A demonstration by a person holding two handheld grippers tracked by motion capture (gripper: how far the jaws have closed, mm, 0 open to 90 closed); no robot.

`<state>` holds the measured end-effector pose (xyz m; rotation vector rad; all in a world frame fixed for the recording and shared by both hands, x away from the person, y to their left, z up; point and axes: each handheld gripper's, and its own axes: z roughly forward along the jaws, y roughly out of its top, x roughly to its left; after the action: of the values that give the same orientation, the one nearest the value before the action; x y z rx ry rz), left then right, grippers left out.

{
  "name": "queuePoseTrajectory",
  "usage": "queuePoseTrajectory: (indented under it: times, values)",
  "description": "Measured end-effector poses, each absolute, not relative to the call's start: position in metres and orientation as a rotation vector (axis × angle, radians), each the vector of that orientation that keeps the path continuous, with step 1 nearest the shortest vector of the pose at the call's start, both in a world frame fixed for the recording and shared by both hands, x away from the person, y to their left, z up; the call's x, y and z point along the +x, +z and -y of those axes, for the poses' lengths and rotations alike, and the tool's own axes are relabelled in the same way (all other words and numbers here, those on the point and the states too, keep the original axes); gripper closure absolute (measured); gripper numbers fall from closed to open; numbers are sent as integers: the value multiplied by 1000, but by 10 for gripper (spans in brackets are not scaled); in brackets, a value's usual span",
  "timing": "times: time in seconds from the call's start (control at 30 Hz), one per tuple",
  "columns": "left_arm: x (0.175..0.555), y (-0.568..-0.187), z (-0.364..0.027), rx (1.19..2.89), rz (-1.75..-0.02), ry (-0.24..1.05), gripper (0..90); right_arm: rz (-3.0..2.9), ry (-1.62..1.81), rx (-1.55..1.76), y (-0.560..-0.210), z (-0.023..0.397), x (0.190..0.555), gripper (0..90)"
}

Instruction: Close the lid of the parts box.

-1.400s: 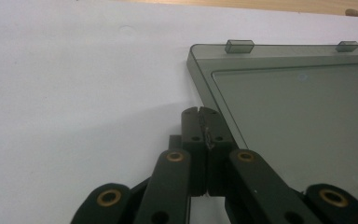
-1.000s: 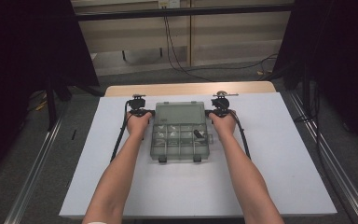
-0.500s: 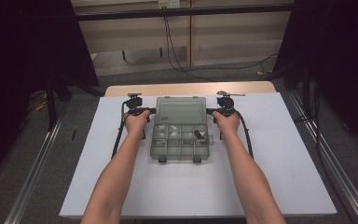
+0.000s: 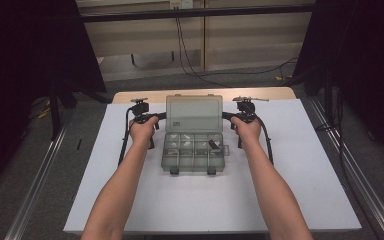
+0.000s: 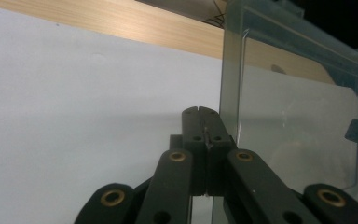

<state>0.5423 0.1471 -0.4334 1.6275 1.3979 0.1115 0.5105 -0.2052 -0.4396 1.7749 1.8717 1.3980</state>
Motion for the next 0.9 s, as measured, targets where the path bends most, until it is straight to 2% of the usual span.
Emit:
queuePoseTrajectory:
  times: [0.9]
  values:
    - [514,-411,-154,1744,-1222,218,900,-2013,1309,1492,-412,200,488,900]
